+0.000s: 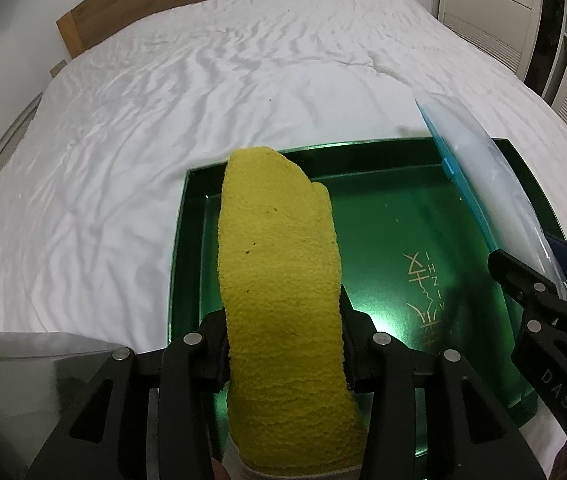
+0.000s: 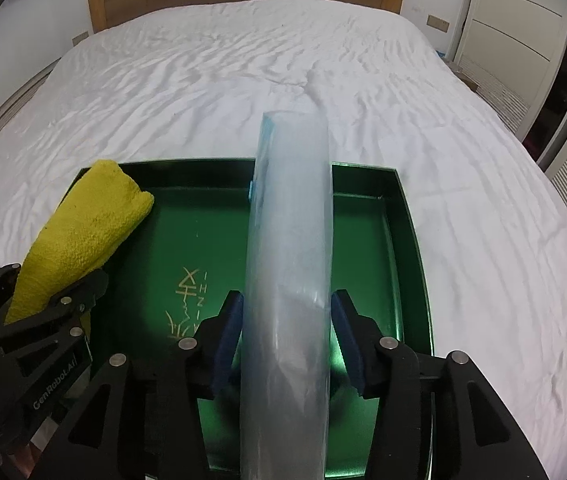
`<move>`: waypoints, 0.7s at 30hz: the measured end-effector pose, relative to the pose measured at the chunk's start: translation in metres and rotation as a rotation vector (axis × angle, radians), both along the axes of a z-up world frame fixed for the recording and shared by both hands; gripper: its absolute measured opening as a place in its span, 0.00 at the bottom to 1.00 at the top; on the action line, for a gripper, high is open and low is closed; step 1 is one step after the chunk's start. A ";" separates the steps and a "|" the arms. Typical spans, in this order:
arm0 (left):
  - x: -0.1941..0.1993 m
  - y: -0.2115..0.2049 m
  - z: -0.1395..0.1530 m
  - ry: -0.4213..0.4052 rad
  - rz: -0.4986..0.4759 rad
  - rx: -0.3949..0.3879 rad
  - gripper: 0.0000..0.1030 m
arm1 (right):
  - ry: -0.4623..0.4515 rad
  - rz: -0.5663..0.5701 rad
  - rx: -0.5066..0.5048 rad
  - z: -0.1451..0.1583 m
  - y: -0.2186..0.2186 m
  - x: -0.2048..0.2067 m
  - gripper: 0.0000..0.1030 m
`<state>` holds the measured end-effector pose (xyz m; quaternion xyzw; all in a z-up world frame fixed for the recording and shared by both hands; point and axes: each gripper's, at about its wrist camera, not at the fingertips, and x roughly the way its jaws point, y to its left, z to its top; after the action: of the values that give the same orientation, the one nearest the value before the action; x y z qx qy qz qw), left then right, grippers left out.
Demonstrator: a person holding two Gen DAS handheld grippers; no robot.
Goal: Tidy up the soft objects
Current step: 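Lower and release the yellow towel and clear bag into the green tray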
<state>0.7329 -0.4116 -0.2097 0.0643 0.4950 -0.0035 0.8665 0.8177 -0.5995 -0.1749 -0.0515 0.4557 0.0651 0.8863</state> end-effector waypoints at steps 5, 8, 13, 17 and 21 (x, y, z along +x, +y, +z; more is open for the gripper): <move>-0.002 0.002 0.005 -0.025 0.000 0.005 0.37 | -0.013 -0.002 -0.001 0.000 0.005 0.000 0.48; -0.004 0.002 0.008 -0.044 -0.001 0.007 0.38 | -0.021 -0.001 -0.005 0.000 0.008 0.001 0.49; -0.005 0.003 0.013 -0.073 -0.005 0.011 0.38 | -0.044 -0.017 0.000 0.003 0.010 0.002 0.51; -0.006 0.005 0.015 -0.077 0.002 0.005 0.38 | -0.066 -0.033 0.009 0.010 0.010 0.001 0.51; -0.011 0.006 0.020 -0.091 0.003 0.006 0.38 | -0.084 -0.036 0.015 0.019 0.008 0.000 0.51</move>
<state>0.7224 -0.4053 -0.1896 0.0663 0.4551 0.0021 0.8879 0.8176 -0.5917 -0.1561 -0.0394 0.4185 0.0502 0.9060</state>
